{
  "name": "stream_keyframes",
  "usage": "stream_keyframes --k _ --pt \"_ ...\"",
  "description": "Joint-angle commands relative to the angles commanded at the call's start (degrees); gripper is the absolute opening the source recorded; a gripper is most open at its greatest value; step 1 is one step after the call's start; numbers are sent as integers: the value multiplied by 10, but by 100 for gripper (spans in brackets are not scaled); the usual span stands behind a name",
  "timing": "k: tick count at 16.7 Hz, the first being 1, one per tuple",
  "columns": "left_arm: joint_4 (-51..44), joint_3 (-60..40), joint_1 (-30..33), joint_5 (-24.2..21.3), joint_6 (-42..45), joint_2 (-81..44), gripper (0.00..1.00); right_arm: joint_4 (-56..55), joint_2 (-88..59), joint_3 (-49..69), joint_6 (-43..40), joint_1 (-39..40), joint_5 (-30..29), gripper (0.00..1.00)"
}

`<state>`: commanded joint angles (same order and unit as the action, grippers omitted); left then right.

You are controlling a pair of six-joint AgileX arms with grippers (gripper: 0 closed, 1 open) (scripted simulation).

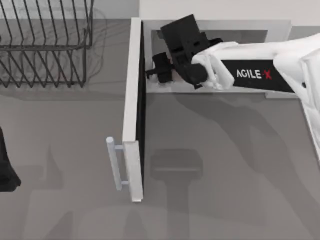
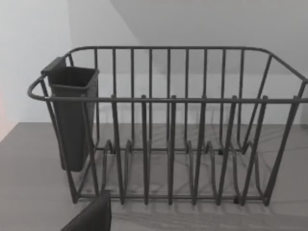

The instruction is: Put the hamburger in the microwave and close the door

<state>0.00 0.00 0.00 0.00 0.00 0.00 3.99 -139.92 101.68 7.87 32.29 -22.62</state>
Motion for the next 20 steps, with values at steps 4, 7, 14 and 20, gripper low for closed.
stream_keyframes --k 4,7,14,20 --pt "0 0 0 0 0 0 100 -27 35 -55 14 36 -7 100" --pt "0 0 0 0 0 0 100 -46 78 -131 36 73 -14 100" --pt "0 0 0 0 0 0 100 -77 207 -334 106 146 -51 100" --pt "0 0 0 0 0 0 100 -109 266 -440 144 175 -111 100"
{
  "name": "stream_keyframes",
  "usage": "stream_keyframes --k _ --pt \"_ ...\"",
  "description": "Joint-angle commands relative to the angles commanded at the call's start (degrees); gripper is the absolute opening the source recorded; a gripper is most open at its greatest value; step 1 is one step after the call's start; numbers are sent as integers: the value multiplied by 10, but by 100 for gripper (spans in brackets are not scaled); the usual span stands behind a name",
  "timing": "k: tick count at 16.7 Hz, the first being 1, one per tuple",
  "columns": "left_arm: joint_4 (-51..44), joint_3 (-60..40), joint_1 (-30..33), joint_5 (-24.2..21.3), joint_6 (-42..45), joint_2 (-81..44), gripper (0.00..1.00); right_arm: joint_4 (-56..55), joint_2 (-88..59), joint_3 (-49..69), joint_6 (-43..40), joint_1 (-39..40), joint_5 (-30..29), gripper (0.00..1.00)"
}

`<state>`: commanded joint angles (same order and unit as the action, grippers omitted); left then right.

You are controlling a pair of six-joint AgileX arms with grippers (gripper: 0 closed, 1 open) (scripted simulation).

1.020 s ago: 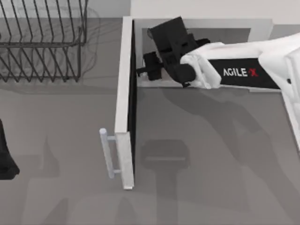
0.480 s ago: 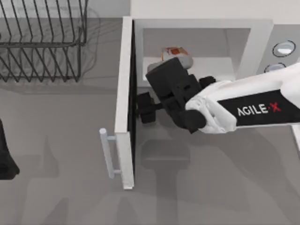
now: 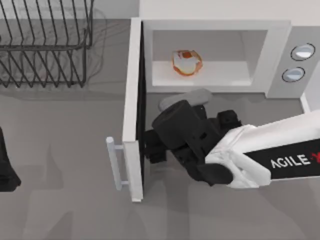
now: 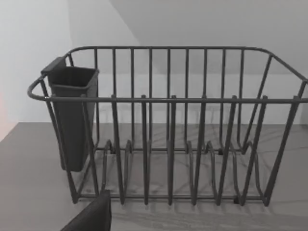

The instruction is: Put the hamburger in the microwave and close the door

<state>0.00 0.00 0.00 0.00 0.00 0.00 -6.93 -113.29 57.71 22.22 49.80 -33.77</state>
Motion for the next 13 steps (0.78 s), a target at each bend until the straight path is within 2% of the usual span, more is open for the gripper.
stream_keyframes --k 8,13 --pt "0 0 0 0 0 0 100 2 1 -9 3 -3 -8 100" --pt "0 0 0 0 0 0 100 75 22 14 8 4 5 100"
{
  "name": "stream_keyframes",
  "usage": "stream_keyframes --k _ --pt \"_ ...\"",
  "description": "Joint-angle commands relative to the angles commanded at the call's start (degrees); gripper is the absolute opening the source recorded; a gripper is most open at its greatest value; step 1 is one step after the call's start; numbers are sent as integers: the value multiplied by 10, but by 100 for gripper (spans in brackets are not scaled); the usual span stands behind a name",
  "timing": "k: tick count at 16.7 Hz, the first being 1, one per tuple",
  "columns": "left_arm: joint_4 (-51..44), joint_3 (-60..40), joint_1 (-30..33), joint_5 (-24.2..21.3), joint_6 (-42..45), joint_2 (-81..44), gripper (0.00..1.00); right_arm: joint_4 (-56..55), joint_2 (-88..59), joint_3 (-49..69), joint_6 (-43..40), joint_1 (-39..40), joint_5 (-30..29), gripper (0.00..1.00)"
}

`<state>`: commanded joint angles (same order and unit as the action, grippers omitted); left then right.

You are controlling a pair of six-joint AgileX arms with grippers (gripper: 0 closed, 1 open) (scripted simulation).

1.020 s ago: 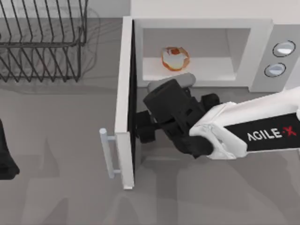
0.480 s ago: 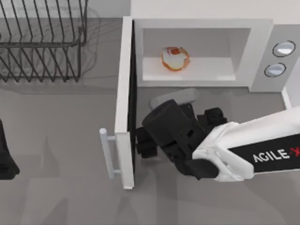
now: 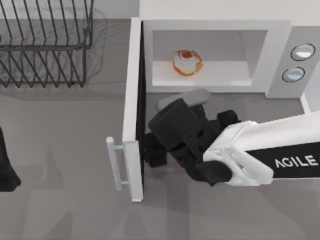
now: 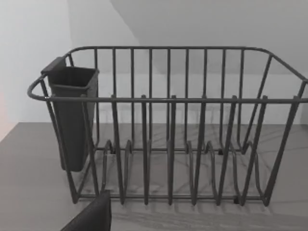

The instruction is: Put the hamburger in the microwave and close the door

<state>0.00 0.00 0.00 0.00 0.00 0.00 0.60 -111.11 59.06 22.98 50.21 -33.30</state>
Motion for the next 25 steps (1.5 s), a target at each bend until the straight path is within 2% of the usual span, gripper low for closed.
stream_keyframes --k 5,9,18,21,25 --pt "0 0 0 0 0 0 100 104 16 11 3 1 25 100" --pt "0 0 0 0 0 0 100 150 42 32 0 -3 22 100" --pt "0 0 0 0 0 0 100 147 95 75 -7 -8 -10 100" --pt "0 0 0 0 0 0 100 145 97 70 -8 -9 -7 100" --pt "0 0 0 0 0 0 100 129 167 13 -29 -55 24 100"
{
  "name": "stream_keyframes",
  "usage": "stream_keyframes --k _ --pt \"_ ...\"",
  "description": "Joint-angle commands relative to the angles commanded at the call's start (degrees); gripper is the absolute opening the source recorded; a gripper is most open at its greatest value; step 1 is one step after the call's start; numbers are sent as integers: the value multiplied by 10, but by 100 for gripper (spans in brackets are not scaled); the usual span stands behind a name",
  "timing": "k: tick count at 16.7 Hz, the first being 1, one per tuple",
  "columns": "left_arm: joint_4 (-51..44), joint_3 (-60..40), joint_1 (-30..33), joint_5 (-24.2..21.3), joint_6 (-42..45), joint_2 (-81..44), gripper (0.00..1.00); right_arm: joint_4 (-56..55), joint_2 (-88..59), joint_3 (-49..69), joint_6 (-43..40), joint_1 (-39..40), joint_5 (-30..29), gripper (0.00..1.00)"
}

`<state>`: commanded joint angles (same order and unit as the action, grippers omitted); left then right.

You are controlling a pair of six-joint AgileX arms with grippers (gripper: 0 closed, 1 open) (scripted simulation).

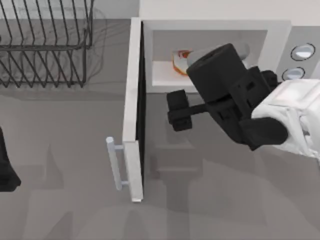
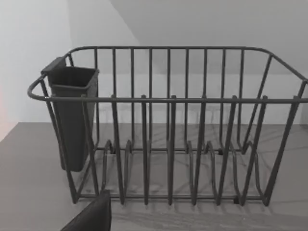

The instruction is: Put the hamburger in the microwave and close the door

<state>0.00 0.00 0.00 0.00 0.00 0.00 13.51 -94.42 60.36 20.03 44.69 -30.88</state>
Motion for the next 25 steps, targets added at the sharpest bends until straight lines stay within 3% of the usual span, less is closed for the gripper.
stream_keyframes --k 4,16,20,25 --pt "0 0 0 0 0 0 100 -21 159 -107 -34 -76 53 100" --pt "0 0 0 0 0 0 100 -97 835 -520 -164 -368 256 100" --pt "0 0 0 0 0 0 100 -130 932 -595 -196 -437 302 100" --pt "0 0 0 0 0 0 100 -135 944 -604 -200 -447 309 100"
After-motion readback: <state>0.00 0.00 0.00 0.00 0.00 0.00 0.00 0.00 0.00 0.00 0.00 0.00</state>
